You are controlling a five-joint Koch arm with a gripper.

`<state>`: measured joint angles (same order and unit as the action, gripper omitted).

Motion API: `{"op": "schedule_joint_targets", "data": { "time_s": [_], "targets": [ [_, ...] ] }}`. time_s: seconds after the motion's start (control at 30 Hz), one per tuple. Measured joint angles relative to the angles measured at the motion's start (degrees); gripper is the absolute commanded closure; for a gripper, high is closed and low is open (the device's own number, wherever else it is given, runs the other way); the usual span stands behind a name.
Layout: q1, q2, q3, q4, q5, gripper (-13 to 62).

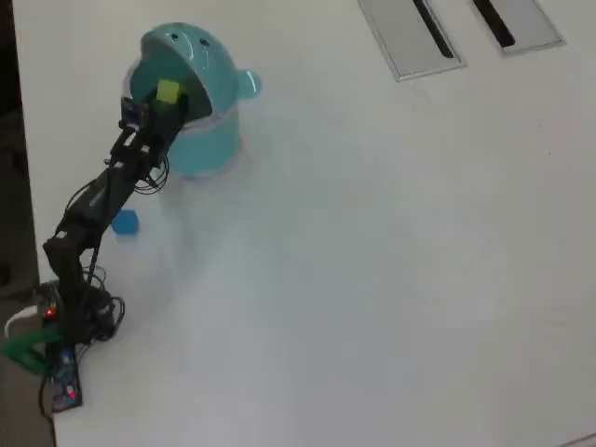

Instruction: Grasp RGB lego blocks and put them in the bin one by one.

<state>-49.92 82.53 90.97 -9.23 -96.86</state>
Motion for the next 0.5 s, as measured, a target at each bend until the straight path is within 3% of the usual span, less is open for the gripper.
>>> {"op": "schedule_joint_targets", "data": {
  "time_s": [0.1, 0.5],
  "targets": [
    [0.18, 0.0, -0.97, 1.67, -0.7, 13.7],
    [0.18, 9.76, -2.2, 19.42, -2.2, 17.4]
  ]
}}
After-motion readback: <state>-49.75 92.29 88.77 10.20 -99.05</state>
